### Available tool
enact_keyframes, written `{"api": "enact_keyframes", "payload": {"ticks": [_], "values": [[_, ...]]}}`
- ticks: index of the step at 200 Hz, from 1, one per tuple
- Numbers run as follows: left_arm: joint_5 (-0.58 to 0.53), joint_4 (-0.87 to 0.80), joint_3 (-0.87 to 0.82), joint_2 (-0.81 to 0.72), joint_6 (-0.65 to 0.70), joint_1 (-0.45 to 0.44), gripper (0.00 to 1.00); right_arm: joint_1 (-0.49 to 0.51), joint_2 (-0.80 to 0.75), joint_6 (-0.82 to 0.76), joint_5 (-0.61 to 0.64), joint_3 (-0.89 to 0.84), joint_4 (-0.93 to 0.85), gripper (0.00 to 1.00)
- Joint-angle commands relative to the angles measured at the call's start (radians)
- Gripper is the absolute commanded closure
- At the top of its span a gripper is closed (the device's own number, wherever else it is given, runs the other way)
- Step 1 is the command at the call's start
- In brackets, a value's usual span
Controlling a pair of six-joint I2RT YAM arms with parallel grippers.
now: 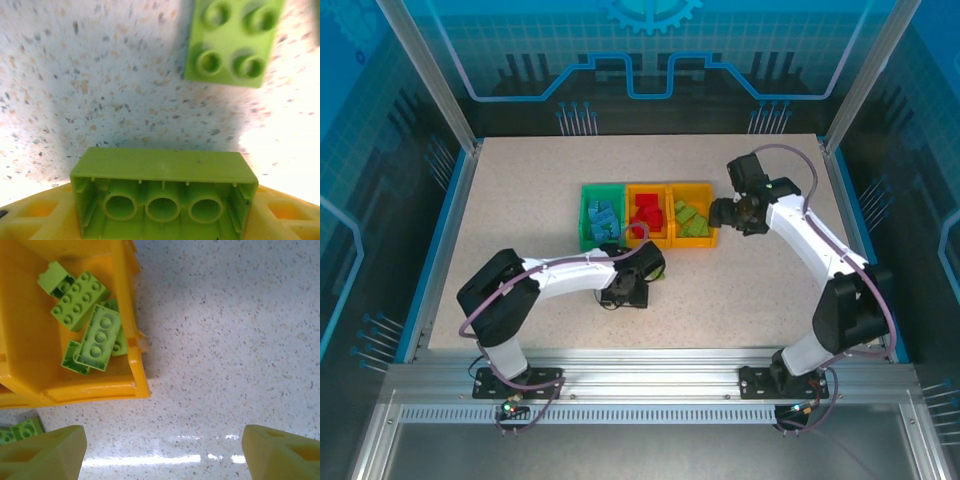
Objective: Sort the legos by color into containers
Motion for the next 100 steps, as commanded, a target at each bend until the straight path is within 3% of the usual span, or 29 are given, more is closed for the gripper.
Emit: {"api": "enact_keyframes", "payload": {"ticks": [1,41,100], "values": [[-0.064,-0.066,0.118,-0.067,0.056,0.01,0.48,-0.009,-0.071,0.021,-0.001,-0.087,0.047,0.17],[-0.05,-0.063,0.353,-0.019,0.17,0.08,0.47,0.021,-0.203,0.07,-0.022,-0.311,0.157,0.18],[0.021,-0.094,0.822,0.279,0.337,0.121,0.47,0.121,-0.337,0.155,-0.005,-0.534,0.231,0.18]]}}
